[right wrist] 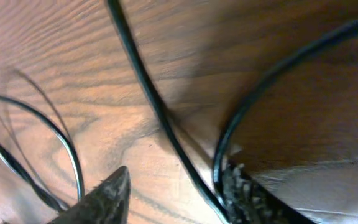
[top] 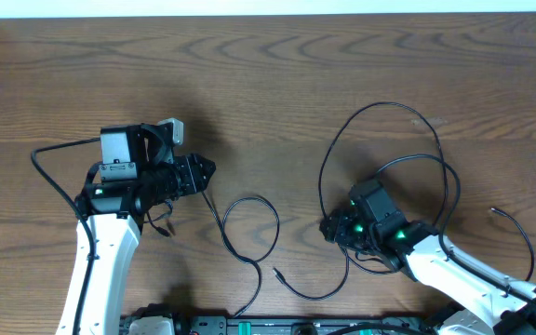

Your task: Untangle cables

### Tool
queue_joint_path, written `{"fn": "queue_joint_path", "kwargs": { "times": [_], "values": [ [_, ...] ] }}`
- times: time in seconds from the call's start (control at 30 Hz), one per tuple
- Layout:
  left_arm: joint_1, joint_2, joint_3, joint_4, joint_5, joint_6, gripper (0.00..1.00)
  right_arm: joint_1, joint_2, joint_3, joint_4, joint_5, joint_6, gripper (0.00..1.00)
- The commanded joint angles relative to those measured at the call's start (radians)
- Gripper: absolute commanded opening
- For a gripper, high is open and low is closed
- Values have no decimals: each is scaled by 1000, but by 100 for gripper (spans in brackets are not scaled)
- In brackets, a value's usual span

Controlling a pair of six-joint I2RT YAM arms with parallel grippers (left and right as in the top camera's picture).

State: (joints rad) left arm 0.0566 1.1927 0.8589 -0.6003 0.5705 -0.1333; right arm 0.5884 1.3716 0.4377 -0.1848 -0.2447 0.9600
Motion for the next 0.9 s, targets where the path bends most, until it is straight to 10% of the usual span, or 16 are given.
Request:
{"fn": "queue_joint_path", "kwargs": {
  "times": [0.0, 0.43, 0.87],
  "values": [
    [-3, 4, -3, 2, 6, 6, 46, 16, 108, -183, -94, 92, 84, 43],
    [-3, 4, -3, 2, 6, 6, 46, 16, 108, -195, -84, 98, 95, 1],
    [-3, 4, -3, 2, 6, 6, 46, 16, 108, -195, -60, 128, 117, 1]
  ]
}}
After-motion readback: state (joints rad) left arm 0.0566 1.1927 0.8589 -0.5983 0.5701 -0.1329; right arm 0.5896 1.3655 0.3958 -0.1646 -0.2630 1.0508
